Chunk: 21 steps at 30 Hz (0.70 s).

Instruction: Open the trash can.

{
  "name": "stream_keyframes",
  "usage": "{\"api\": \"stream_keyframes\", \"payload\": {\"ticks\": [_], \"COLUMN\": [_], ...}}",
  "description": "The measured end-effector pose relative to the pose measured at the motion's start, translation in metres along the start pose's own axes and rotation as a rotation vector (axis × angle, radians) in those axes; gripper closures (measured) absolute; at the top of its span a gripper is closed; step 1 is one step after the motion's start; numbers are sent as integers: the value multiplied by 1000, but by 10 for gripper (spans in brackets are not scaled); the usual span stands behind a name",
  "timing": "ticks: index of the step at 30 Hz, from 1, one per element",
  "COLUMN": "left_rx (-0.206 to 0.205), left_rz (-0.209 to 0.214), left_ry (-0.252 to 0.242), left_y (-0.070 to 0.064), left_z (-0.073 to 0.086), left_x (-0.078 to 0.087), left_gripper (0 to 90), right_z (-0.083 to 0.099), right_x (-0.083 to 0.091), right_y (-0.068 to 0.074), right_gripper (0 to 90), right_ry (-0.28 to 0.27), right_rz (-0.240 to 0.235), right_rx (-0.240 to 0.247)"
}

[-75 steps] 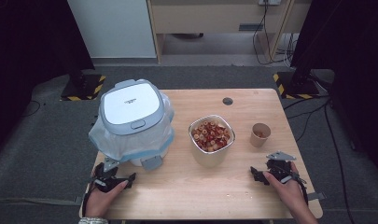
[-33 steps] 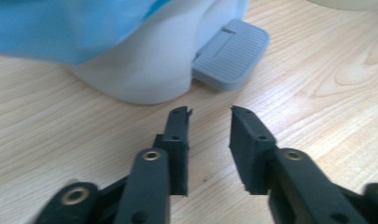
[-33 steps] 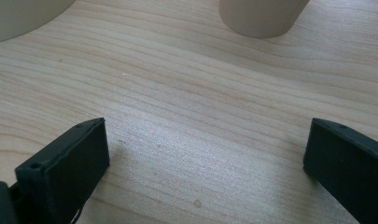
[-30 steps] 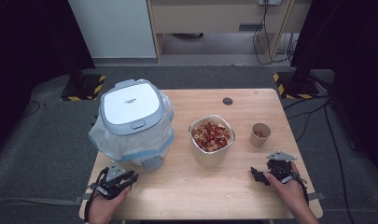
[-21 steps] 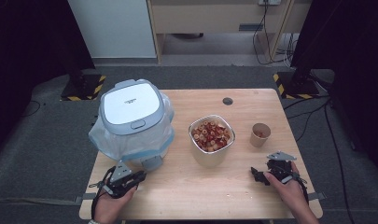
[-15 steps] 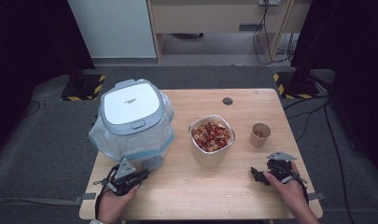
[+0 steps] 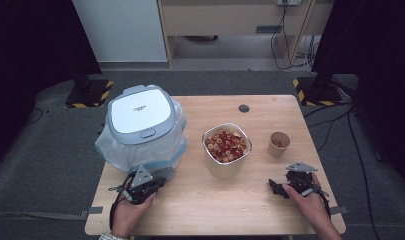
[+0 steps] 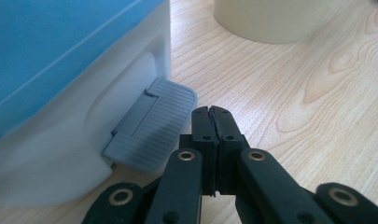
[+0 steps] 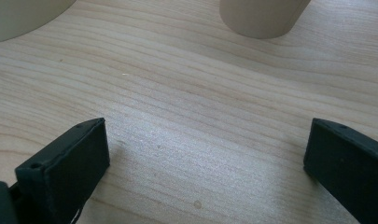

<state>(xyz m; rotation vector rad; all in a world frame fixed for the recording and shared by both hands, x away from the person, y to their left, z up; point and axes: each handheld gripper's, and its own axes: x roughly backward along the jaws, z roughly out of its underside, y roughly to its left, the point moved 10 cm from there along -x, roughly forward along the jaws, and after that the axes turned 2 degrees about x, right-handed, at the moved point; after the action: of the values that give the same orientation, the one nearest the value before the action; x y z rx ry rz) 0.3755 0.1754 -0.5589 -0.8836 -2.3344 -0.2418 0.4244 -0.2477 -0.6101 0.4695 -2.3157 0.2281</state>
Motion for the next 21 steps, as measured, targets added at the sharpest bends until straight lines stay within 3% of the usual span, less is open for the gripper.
{"api": "stream_keyframes", "payload": {"ticks": [7,21], "left_rx": [7,-68], "left_rz": [-21,-109], "left_ry": [-17,18], "left_y": [7,13], "left_z": [-4,-6], "left_x": [0,-18], "left_gripper": [887,886], "right_z": [0,0], "right_x": [0,0], "right_y": [0,0], "right_gripper": [6,6], "right_ry": [0,0], "right_rz": [-3,-3], "right_rx": [2,2]}}
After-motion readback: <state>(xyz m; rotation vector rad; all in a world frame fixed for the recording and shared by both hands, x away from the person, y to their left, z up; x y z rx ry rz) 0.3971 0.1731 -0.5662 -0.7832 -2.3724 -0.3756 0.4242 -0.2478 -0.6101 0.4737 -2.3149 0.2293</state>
